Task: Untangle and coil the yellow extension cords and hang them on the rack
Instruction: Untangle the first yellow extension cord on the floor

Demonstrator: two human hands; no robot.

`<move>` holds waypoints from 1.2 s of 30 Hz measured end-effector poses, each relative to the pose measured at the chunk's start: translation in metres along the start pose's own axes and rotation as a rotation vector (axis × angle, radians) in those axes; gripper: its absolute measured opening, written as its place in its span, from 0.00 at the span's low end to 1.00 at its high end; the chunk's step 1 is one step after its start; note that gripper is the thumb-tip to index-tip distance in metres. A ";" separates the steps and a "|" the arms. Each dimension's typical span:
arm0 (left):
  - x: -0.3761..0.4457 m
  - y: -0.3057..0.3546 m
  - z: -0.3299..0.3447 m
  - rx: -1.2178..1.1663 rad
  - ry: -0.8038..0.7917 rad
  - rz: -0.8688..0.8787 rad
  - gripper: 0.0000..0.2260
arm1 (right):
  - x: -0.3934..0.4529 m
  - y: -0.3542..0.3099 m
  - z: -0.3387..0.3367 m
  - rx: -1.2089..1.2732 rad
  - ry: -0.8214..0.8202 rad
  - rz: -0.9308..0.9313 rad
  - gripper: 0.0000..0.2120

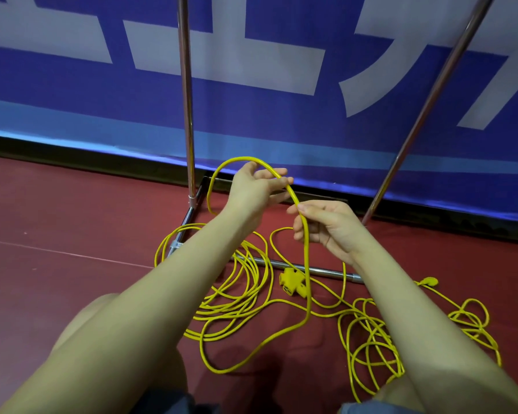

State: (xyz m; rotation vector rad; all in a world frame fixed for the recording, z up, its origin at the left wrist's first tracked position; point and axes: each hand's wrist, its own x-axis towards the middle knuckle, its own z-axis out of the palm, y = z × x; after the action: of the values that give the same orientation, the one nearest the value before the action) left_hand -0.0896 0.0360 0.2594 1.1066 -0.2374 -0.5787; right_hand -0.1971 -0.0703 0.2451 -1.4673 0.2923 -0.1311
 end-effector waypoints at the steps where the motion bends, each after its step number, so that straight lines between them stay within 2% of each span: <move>1: 0.001 0.000 0.000 0.006 0.003 0.009 0.31 | -0.001 0.000 0.000 0.019 -0.012 -0.002 0.09; 7: 0.018 0.015 -0.015 -0.137 0.156 0.087 0.33 | -0.009 -0.006 -0.003 0.014 -0.175 0.054 0.10; 10: 0.027 0.022 -0.032 -0.203 0.193 0.085 0.31 | -0.011 -0.003 -0.006 0.029 -0.190 0.051 0.09; 13: 0.027 0.021 -0.032 -0.210 0.147 0.020 0.29 | -0.009 -0.001 -0.008 0.020 -0.148 0.017 0.07; 17: 0.009 0.009 -0.010 -0.166 -0.014 -0.054 0.29 | -0.002 0.002 -0.005 -0.001 -0.069 -0.001 0.08; 20: -0.002 0.006 0.004 -0.209 -0.022 -0.008 0.26 | 0.001 0.001 0.002 0.003 -0.069 -0.013 0.08; 25: 0.012 0.017 -0.006 -0.371 0.112 0.094 0.22 | -0.004 -0.004 0.001 0.032 -0.172 0.037 0.11; 30: 0.022 0.021 -0.024 -0.487 0.211 0.023 0.21 | -0.007 -0.001 -0.005 0.003 -0.175 0.041 0.07; 33: 0.012 0.018 -0.013 -0.369 0.047 -0.076 0.12 | -0.004 0.000 -0.002 0.009 -0.102 0.021 0.08; 36: 0.000 0.012 0.001 -0.179 -0.101 -0.116 0.14 | -0.003 0.001 0.000 0.030 -0.058 0.010 0.09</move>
State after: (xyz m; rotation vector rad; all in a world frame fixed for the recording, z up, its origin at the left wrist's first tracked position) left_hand -0.0864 0.0396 0.2704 0.9236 -0.2052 -0.7463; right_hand -0.1997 -0.0699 0.2447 -1.4373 0.2495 -0.0843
